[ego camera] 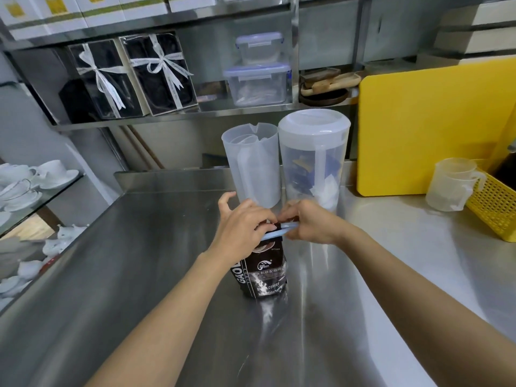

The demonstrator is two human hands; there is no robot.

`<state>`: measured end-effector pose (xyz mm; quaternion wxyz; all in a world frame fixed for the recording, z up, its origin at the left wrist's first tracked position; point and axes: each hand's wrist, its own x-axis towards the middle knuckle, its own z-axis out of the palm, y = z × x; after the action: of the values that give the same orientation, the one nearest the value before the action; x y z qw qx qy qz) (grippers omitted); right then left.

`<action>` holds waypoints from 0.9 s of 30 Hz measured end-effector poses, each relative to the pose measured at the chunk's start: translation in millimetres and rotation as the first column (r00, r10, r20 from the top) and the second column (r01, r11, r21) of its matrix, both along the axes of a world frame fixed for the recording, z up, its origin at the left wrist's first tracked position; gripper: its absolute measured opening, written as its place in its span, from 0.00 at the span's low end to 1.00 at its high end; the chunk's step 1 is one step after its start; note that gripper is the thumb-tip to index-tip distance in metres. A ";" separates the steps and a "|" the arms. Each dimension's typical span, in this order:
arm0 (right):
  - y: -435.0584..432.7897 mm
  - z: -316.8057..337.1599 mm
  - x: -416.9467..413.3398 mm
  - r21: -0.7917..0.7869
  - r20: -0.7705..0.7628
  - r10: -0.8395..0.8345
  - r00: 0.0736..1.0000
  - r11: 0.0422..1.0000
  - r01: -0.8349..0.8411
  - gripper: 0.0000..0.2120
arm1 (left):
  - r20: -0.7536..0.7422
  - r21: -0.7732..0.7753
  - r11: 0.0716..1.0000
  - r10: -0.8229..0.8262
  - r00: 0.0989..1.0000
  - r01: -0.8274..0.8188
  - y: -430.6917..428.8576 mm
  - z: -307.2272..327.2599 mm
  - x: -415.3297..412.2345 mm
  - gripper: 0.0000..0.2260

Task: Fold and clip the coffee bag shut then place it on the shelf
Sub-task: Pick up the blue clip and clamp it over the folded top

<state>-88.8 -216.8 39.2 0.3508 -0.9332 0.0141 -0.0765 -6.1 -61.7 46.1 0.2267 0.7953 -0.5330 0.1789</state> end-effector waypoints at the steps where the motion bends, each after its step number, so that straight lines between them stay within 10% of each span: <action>1: -2.4 0.8 0.4 0.025 -0.004 0.004 1.000 1.000 -0.004 0.19 | -0.004 -0.008 1.000 0.006 1.000 -0.006 0.5 -0.2 -0.2 0.04; 17: 10.8 -5.7 6.8 0.416 0.053 0.009 0.999 0.909 -0.030 0.21 | -0.045 -0.122 0.992 -0.018 0.999 0.012 -14.2 -11.8 -10.3 0.04; 27: 5.5 -3.6 12.1 0.327 0.000 -0.026 1.000 0.945 0.025 0.19 | -0.163 -0.002 0.975 0.219 0.962 -0.222 39.2 -13.4 6.9 0.03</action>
<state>-76.7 -211.2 35.6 0.4995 -0.8618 0.0378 -0.0799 0.7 -22.4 32.8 0.2561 0.8591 -0.4193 0.1434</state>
